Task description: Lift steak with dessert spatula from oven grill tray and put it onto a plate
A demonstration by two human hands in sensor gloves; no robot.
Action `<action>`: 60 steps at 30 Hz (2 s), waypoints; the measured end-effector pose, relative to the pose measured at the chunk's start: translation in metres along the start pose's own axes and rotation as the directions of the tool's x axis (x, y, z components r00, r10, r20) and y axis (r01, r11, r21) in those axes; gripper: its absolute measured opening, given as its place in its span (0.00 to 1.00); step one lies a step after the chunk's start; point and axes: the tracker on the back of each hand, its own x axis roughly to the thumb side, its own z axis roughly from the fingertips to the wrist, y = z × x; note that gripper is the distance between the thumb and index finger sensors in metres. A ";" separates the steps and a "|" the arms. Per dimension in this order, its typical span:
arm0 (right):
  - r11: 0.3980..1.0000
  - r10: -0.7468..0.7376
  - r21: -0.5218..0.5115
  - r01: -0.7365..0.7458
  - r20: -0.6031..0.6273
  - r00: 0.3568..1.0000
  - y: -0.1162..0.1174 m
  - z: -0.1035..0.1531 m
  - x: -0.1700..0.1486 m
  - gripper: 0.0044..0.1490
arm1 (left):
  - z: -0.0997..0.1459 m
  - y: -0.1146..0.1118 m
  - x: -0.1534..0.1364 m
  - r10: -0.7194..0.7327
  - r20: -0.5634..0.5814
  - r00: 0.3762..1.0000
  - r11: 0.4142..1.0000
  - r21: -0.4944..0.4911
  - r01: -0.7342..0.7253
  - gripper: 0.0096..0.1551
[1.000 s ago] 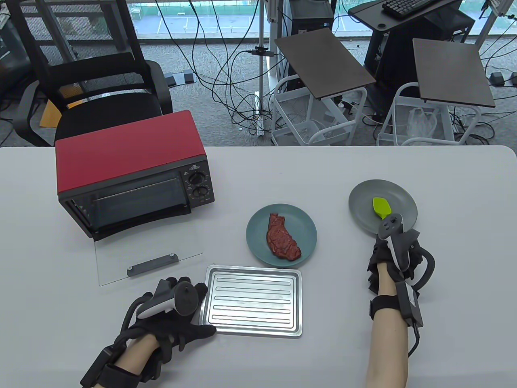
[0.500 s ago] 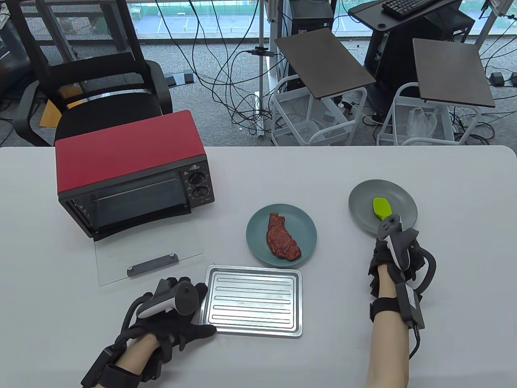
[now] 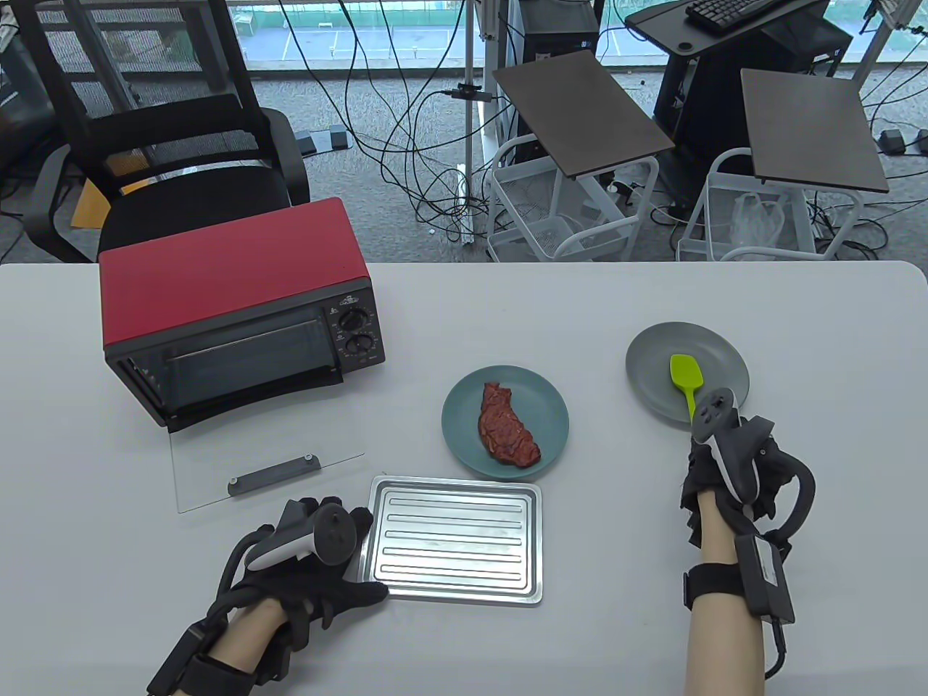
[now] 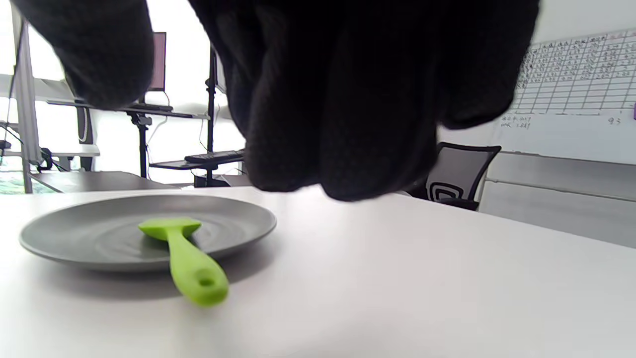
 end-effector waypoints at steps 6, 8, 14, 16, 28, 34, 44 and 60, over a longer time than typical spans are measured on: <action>0.987 -0.105 -0.101 0.127 0.203 0.973 -0.055 0.042 0.020 0.45 | 0.000 0.000 0.000 -0.001 -0.003 1.000 1.000 0.003 0.001 0.64; 0.983 -0.129 -0.092 0.156 0.253 0.959 -0.068 0.058 0.029 0.47 | 0.000 0.000 0.000 0.000 -0.003 1.000 1.000 0.003 0.000 0.64; 0.961 -0.152 -0.146 0.237 0.437 0.886 -0.104 0.106 0.050 0.53 | 0.000 0.000 0.000 0.000 -0.001 1.000 1.000 0.003 0.000 0.64; 0.958 -0.152 -0.142 0.250 0.487 0.860 -0.114 0.121 0.057 0.55 | 0.000 0.000 0.000 -0.001 -0.001 1.000 1.000 0.002 0.001 0.64; 0.940 -0.125 -0.151 0.306 0.681 0.721 -0.125 0.183 0.093 0.62 | 0.000 0.000 -0.001 -0.004 0.001 1.000 1.000 0.002 0.004 0.64; 0.958 -0.097 -0.125 0.259 0.709 0.699 -0.113 0.193 0.104 0.64 | 0.000 0.000 -0.001 -0.003 0.001 1.000 1.000 0.001 0.003 0.64; 0.979 -0.113 -0.038 0.200 0.716 0.689 -0.074 0.193 0.109 0.64 | 0.000 0.000 -0.001 -0.003 0.002 1.000 1.000 0.002 0.003 0.64; 0.992 -0.074 -0.017 0.124 0.718 0.692 -0.034 0.194 0.111 0.65 | 0.000 0.000 0.000 -0.005 0.002 1.000 1.000 -0.001 0.005 0.64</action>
